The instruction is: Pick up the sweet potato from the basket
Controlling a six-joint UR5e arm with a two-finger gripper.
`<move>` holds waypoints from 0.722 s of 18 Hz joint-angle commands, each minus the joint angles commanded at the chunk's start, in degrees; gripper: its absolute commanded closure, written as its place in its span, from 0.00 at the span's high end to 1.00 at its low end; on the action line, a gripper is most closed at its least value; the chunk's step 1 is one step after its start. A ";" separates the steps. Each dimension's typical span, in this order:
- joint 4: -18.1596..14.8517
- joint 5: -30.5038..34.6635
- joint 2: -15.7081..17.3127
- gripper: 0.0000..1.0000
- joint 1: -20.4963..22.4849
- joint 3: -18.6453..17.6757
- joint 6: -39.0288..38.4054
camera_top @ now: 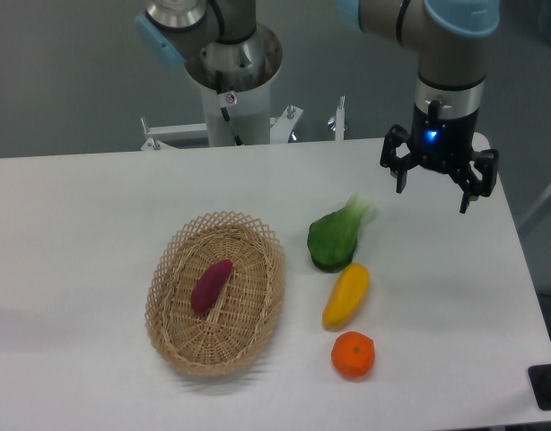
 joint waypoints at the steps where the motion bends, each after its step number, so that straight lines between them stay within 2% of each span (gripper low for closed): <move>1: 0.17 0.00 0.00 1.00 -0.09 -0.17 -0.18; 7: 0.44 -0.26 0.00 1.00 -0.18 -0.79 -1.14; 10: 0.53 -0.79 0.09 1.00 -1.40 -1.32 -8.42; 13: 0.53 -1.14 0.44 1.00 -2.63 -2.19 -12.56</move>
